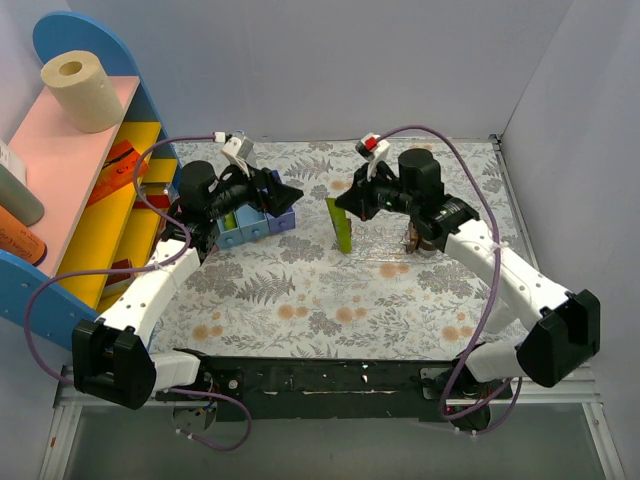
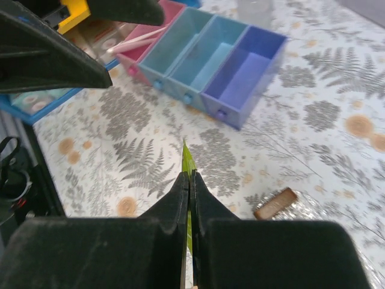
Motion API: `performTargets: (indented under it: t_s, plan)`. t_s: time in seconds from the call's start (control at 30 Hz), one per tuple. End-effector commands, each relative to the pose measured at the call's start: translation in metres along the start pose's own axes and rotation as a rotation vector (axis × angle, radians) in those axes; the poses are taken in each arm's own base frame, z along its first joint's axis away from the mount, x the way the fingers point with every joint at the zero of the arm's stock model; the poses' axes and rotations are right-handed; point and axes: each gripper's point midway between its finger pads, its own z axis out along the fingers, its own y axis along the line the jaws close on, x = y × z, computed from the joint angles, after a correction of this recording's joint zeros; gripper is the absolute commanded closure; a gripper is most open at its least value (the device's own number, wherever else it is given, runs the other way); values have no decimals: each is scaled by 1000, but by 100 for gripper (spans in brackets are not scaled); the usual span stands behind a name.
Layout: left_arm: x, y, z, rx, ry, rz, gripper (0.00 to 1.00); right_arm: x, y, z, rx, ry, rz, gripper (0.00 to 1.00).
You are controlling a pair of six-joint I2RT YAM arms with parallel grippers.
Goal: Prepare toiletry sets of a toothbrush and toothpaste on the tray
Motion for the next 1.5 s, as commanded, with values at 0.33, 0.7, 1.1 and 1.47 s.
performTargets:
  t_s: [0.33, 0.7, 1.1, 1.47]
  plan:
    - [-6, 61, -11, -365, -59, -11, 2, -43, -81, -63, 536, -358, 2, 99]
    - [-3, 71, -13, -417, -57, -11, 2, -22, -126, -82, 744, -422, 25, 99]
    - [2, 71, -10, -397, -40, -19, 2, -6, -151, -98, 853, -421, 14, 99]
    - [8, 70, -7, -380, -26, -29, 2, 3, -152, -106, 882, -433, -13, 99]
